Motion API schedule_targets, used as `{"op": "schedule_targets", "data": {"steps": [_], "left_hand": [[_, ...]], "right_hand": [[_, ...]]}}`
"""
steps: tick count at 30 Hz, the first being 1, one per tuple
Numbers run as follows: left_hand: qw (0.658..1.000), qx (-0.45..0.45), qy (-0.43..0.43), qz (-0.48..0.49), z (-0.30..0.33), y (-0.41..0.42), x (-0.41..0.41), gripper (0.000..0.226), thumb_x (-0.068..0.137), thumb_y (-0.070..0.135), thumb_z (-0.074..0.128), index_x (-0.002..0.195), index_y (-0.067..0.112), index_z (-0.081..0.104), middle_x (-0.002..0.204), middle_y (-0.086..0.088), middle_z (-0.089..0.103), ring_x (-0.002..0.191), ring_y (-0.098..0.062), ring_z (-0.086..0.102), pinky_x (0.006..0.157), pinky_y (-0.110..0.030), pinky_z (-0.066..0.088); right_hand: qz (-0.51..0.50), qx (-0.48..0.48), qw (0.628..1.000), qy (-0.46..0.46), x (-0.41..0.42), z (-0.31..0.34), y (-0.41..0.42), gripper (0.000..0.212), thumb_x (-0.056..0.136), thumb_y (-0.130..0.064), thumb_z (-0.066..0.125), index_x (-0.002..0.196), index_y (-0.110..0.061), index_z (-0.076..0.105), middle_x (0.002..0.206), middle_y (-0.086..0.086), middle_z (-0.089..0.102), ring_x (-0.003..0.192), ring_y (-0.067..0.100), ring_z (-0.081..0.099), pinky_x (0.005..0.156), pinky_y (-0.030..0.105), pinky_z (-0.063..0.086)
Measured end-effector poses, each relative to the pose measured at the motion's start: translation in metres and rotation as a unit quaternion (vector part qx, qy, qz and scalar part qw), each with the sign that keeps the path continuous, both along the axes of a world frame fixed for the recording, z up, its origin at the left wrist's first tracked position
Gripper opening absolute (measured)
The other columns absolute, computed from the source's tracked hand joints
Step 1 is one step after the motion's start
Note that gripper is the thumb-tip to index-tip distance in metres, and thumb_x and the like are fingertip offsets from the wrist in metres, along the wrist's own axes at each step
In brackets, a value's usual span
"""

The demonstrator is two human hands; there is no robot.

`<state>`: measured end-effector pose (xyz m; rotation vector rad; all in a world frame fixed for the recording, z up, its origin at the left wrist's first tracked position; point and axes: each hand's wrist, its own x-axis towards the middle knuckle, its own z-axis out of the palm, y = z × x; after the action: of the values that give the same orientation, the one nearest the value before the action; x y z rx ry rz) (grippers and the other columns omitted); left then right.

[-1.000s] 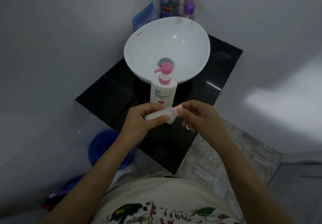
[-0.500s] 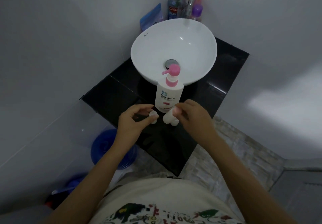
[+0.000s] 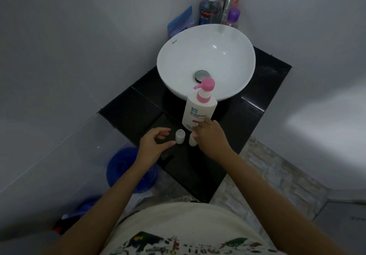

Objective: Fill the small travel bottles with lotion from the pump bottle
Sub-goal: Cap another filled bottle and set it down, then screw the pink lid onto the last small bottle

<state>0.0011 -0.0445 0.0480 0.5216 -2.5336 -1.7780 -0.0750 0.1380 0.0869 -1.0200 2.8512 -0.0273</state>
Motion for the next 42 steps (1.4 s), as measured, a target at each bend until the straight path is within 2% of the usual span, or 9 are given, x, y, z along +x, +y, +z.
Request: {"op": "schedule_targets", "data": {"steps": [3,8,16,23,25,30,33,38,42], "left_hand": [[0.999,-0.036,-0.015,-0.031,-0.014,0.002,-0.009,0.049,0.069,0.013,0.082,0.114,0.019,0.062,0.113,-0.003,0.061,0.1,-0.015,0.058,0.088,-0.026,0.049],[0.997,-0.047,-0.028,-0.057,-0.025,0.008,-0.024,0.057,0.065,0.007,0.083,0.117,0.013,0.061,0.115,-0.006,0.059,0.102,-0.016,0.056,0.088,-0.024,0.045],[0.994,-0.055,-0.039,-0.083,-0.031,0.013,-0.034,0.037,0.071,0.011,0.08,0.105,0.015,0.065,0.108,-0.004,0.065,0.097,-0.014,0.06,0.083,-0.019,0.045],[0.997,-0.014,-0.046,-0.062,-0.018,0.011,-0.028,0.034,0.077,0.01,0.075,0.104,0.023,0.06,0.105,0.007,0.062,0.101,-0.007,0.057,0.088,-0.017,0.042],[0.998,-0.002,-0.042,-0.05,-0.01,0.009,-0.024,0.036,0.078,0.01,0.074,0.108,0.022,0.06,0.104,0.009,0.06,0.099,-0.005,0.055,0.084,-0.013,0.04],[0.997,0.056,-0.029,-0.033,0.012,0.003,-0.013,0.036,0.081,0.01,0.071,0.114,0.013,0.061,0.107,0.005,0.064,0.102,-0.006,0.06,0.091,-0.024,0.047],[0.995,0.092,-0.022,-0.034,0.025,0.004,-0.004,0.036,0.083,0.009,0.068,0.118,0.011,0.06,0.109,0.003,0.065,0.098,-0.001,0.061,0.085,-0.017,0.05],[0.992,0.12,-0.01,-0.024,0.04,0.01,0.004,0.034,0.085,0.009,0.065,0.118,0.016,0.06,0.109,0.004,0.066,0.099,-0.006,0.063,0.083,-0.022,0.051],[0.99,0.139,0.017,-0.017,0.055,0.016,0.004,0.032,0.085,0.008,0.064,0.115,0.017,0.058,0.106,0.006,0.064,0.093,0.002,0.063,0.078,-0.015,0.053]], "right_hand": [[-0.014,-0.01,1.0,0.0,0.0,-0.003,0.002,0.029,0.086,-0.02,0.056,0.112,-0.01,0.063,0.112,0.009,0.064,0.11,0.027,0.048,0.087,0.034,0.035],[-0.026,-0.045,0.999,-0.011,0.002,-0.002,0.006,0.037,0.084,-0.023,0.061,0.119,-0.01,0.059,0.116,0.01,0.061,0.11,0.027,0.049,0.088,0.034,0.035],[-0.187,-0.215,0.959,-0.006,0.008,0.007,0.043,0.03,0.084,-0.03,0.065,0.111,-0.016,0.066,0.097,0.003,0.066,0.093,0.018,0.055,0.08,0.029,0.039],[-0.286,-0.178,0.937,-0.095,0.007,-0.02,0.081,0.034,0.085,-0.029,0.066,0.113,-0.012,0.064,0.105,0.007,0.063,0.098,0.02,0.059,0.085,0.036,0.05],[-0.293,-0.14,0.938,-0.119,0.006,-0.029,0.086,0.037,0.085,-0.031,0.066,0.116,-0.011,0.062,0.108,0.008,0.061,0.098,0.021,0.059,0.083,0.034,0.051],[-0.286,-0.029,0.944,-0.163,0.006,-0.048,0.088,0.034,0.085,-0.033,0.063,0.112,-0.013,0.058,0.112,0.008,0.057,0.099,0.024,0.056,0.077,0.032,0.047],[-0.286,-0.005,0.94,-0.187,0.004,-0.056,0.085,0.033,0.088,-0.026,0.058,0.117,-0.011,0.055,0.117,0.011,0.054,0.102,0.027,0.057,0.082,0.036,0.048],[-0.305,-0.037,0.927,-0.216,0.001,-0.056,0.082,0.02,0.092,-0.022,0.052,0.106,-0.009,0.058,0.111,0.012,0.055,0.095,0.025,0.057,0.077,0.032,0.047],[-0.348,-0.176,0.895,-0.218,0.006,-0.037,0.079,0.018,0.088,-0.025,0.062,0.102,-0.014,0.06,0.102,0.007,0.06,0.084,0.016,0.058,0.071,0.028,0.049]]}}
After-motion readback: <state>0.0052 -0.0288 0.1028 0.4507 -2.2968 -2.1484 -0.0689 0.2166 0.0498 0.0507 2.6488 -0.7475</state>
